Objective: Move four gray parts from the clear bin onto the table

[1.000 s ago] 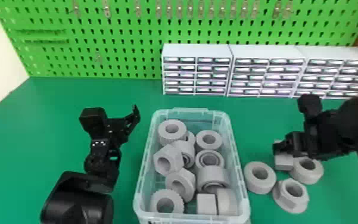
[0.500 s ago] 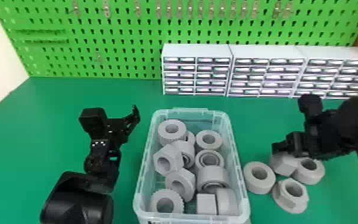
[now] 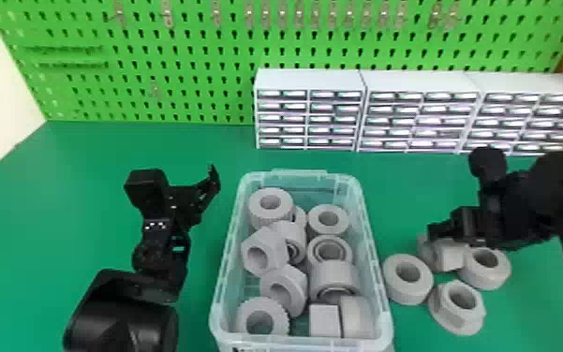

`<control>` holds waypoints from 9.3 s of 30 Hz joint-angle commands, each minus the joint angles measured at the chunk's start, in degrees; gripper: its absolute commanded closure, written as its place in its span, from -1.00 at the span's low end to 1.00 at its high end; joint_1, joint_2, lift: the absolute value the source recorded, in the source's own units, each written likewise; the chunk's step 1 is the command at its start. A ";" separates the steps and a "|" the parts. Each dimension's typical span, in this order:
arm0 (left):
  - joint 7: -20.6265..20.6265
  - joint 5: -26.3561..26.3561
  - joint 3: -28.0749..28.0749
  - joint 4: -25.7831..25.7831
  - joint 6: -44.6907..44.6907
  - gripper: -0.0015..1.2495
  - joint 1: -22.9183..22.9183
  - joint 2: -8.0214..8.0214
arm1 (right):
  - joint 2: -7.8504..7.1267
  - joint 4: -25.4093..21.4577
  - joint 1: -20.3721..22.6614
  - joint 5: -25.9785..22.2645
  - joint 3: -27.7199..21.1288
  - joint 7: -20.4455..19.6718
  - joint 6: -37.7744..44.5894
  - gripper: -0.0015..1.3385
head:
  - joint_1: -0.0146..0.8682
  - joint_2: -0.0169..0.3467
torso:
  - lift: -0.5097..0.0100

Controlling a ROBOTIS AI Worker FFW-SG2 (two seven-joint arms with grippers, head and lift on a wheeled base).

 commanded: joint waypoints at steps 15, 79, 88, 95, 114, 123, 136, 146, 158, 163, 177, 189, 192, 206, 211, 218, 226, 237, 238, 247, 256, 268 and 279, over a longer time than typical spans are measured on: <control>0.00 0.00 0.18 -0.01 -0.09 -0.83 -0.04 0.02 | 0.00 0.00 -0.14 0.12 -0.26 0.00 0.26 -0.37 | 0.60 -0.51 | 0.76; 0.00 0.09 0.35 0.08 -1.06 -0.83 0.32 -0.51 | 4.39 -28.57 23.59 1.71 -13.27 11.43 -49.31 -0.41 | 0.60 -0.51 | 0.76; 0.00 0.09 0.44 0.08 -1.23 -0.83 0.23 -0.60 | 6.59 -28.39 26.84 5.22 -15.02 13.80 -58.89 -0.41 | 0.60 -0.51 | 0.76; 0.00 0.44 0.53 -0.01 -1.67 -0.83 0.23 -0.69 | 6.59 -28.21 29.91 5.48 -15.46 14.59 -64.95 -0.41 | 0.60 -0.51 | 0.76; -1.76 -0.09 1.49 0.08 -2.37 -0.83 0.05 -2.88 | 6.50 -27.25 32.90 7.86 -15.64 14.59 -75.06 -0.41 | 0.60 -0.51 | 0.76; -6.42 -3.34 4.92 0.08 -2.29 -0.83 0.23 -6.49 | 5.62 -27.77 32.90 8.39 -15.02 14.59 -75.94 -0.41 | 0.60 -0.51 | 0.76; -8.26 -3.87 6.24 -0.27 -2.37 -0.83 -0.65 -6.99 | 5.89 -27.77 32.38 8.82 -15.02 14.59 -76.11 -0.40 | 0.60 -0.51 | 0.76; -9.32 -4.66 5.19 -0.45 -1.93 -0.83 -2.15 -6.99 | 6.59 -27.77 31.85 9.88 -15.37 14.59 -76.20 -0.40 | 0.60 -0.51 | 0.76; -13.71 -5.27 5.62 -2.03 7.21 -0.84 -2.85 -6.99 | 6.15 -27.77 31.94 10.76 -14.67 14.59 -76.38 -0.40 | 0.60 -0.51 | 0.76; -14.06 -7.47 5.80 -2.12 7.73 -0.84 -3.29 -6.99 | 5.97 -27.69 31.85 11.02 -14.85 14.59 -76.38 -0.40 | 0.60 -0.51 | 0.76; -14.06 -14.50 6.59 -4.84 12.04 -0.84 -3.20 -6.99 | 6.06 -27.69 32.11 11.37 -14.58 14.59 -76.38 -0.40 | 0.60 -0.51 | 0.76; -13.97 -15.20 6.50 -5.28 12.13 -0.84 -3.29 -6.99 | 5.80 -27.69 32.29 11.55 -14.58 14.59 -75.85 -0.36 | 0.60 -0.51 | 0.76; -13.97 -14.76 6.94 -5.28 12.30 -0.84 -3.20 -6.99 | 6.06 -27.69 32.38 11.55 -14.50 14.59 -75.85 -0.36 | 0.60 -0.51 | 0.76; -14.06 -14.59 8.35 -6.69 12.39 -0.84 -2.85 -6.99 | 5.71 -27.69 32.11 12.16 -12.83 14.59 -75.41 -0.36 | 0.60 -0.51 | 0.76; -14.06 -14.41 7.82 -6.69 12.48 -0.84 -2.67 -6.99 | 5.54 -27.69 32.29 12.16 -13.00 14.59 -75.41 -0.36 | 0.60 -0.51 | 0.76; -14.06 -14.41 7.91 -6.69 12.48 -0.84 -2.76 -6.99 | 4.83 -27.69 31.32 12.25 -13.00 14.59 -75.41 -0.36 | 0.60 -0.51 | 0.76; -14.06 -13.36 8.09 -6.77 12.39 -0.84 -2.23 -6.99 | 5.54 -27.95 32.02 12.34 -13.79 14.59 -75.23 -0.36 | 0.60 -0.51 | 0.76; -14.06 -12.83 7.73 -6.77 12.39 -0.84 -2.06 -6.99 | 5.71 -28.74 32.73 12.69 -14.23 14.59 -75.23 -0.36 | 0.60 -0.51 | 0.76; -14.06 -12.83 7.65 -6.77 12.39 -0.84 -2.06 -6.99 | 5.71 -28.92 32.73 12.69 -14.32 14.59 -75.23 -0.36 | 0.60 -0.51 | 0.76; -14.06 -12.48 7.82 -6.69 12.39 -0.84 -1.79 -6.99 | 7.20 -31.11 32.73 12.96 -18.71 14.59 -75.23 -0.36 | 0.60 -0.51 | 0.76; -14.06 -12.39 8.00 -6.69 12.39 -0.84 -1.88 -6.99 | 7.12 -31.11 32.81 13.31 -19.68 14.59 -75.23 -0.36 | 0.60 -0.51 | 0.76; -14.06 -12.04 7.73 -6.69 12.39 -0.84 -2.06 -6.99 | 6.77 -30.85 32.38 13.83 -17.75 14.59 -75.15 -0.36 | 0.60 -0.51 | 0.76; -14.06 -11.69 7.21 -6.25 12.39 -0.84 -1.97 -6.99 | 6.50 -30.76 32.73 13.83 -17.48 14.59 -75.15 -0.36 | 0.60 -0.51 | 0.76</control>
